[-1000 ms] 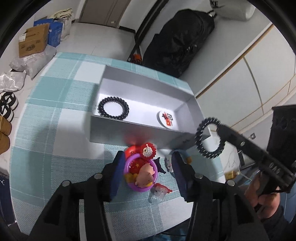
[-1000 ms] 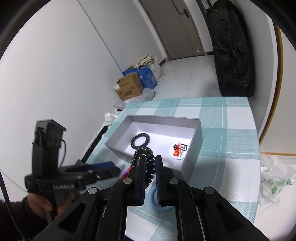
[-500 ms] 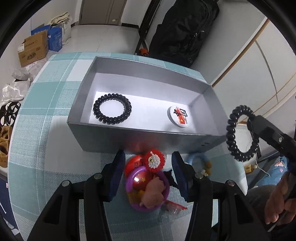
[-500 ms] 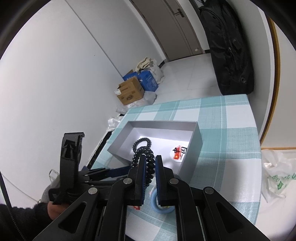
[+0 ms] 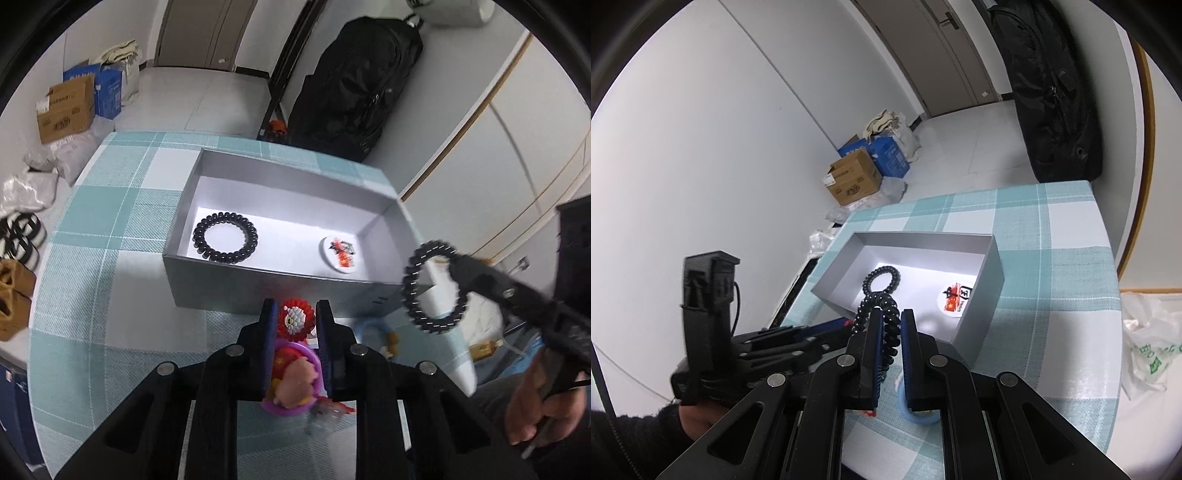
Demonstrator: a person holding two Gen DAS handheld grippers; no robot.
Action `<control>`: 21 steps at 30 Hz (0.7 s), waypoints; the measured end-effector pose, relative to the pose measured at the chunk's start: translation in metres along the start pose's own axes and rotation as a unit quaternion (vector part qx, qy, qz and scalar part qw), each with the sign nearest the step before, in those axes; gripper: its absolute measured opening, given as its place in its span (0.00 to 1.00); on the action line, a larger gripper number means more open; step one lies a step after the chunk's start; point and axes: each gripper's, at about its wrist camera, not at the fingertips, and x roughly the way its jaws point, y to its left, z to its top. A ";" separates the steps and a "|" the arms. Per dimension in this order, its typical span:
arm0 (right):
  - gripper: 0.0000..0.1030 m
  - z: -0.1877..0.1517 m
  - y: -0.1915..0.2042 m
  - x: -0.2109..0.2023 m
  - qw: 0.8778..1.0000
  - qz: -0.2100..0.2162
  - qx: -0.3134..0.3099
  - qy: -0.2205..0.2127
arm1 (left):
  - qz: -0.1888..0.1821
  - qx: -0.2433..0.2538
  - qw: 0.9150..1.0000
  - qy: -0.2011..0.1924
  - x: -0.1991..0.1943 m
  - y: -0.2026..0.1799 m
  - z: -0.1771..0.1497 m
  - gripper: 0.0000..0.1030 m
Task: Organize jewelry
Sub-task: 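Carry ring and coil into the box and open both tools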
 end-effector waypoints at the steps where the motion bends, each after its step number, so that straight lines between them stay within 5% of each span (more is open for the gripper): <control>1: 0.08 0.001 0.000 0.000 1.000 0.001 0.002 -0.001 | -0.017 -0.012 1.000 -0.002 -0.003 0.002 0.001 0.15; 8: 0.08 0.009 0.001 0.005 1.000 0.003 0.006 -0.011 | -0.081 -0.066 0.994 -0.030 -0.019 0.013 0.019 0.15; 14: 0.08 0.020 -0.011 0.014 0.999 0.004 0.034 -0.013 | -0.058 -0.052 0.996 -0.037 -0.012 0.010 0.047 0.15; 21: 0.08 0.031 -0.024 0.028 0.999 -0.022 0.047 -0.013 | -0.077 -0.048 0.996 -0.019 0.017 0.010 0.066 0.15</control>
